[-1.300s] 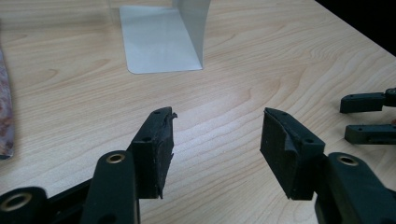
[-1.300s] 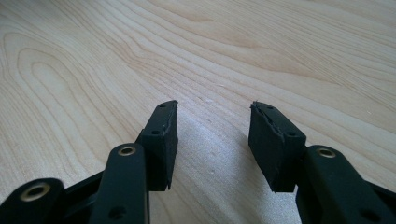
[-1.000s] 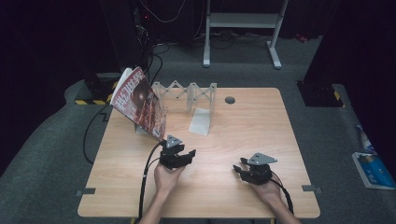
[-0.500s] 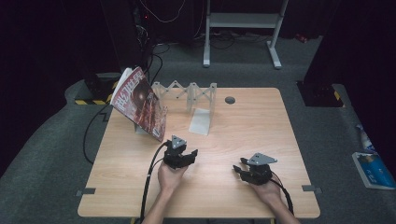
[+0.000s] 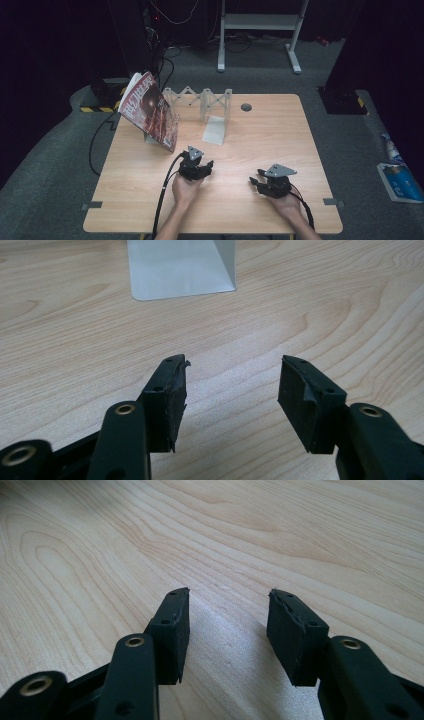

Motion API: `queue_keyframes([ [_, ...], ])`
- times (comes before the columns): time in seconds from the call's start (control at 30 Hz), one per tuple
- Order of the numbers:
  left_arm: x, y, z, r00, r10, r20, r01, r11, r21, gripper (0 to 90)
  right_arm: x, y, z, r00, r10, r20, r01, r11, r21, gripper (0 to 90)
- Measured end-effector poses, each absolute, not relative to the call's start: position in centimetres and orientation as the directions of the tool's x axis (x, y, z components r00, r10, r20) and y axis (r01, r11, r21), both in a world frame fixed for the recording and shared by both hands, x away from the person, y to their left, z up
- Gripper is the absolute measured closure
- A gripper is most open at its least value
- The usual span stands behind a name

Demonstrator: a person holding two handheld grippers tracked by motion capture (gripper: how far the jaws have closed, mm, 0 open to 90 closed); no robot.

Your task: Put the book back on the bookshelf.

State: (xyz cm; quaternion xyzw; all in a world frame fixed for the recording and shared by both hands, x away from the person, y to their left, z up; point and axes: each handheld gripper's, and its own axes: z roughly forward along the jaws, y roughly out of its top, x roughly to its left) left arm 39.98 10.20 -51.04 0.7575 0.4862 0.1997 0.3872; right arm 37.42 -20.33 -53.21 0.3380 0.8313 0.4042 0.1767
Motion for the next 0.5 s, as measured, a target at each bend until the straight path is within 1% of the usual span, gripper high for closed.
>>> queue_keyframes([
  [0.17, 40.05, 9.94, -51.3, 0.449, 0.892, -0.054, 0.578, -0.244, 0.779, 44.7, 37.41, -20.32, -53.22, -0.709, 0.705, -0.021, 0.419, 0.444, 0.792, 51.5],
  [0.5, 40.25, 9.69, -52.06, 0.446, 0.894, -0.043, 0.589, -0.257, 0.767, 45.4, 37.39, -20.33, -53.21, -0.708, 0.706, -0.021, 0.419, 0.444, 0.792, 51.1],
])
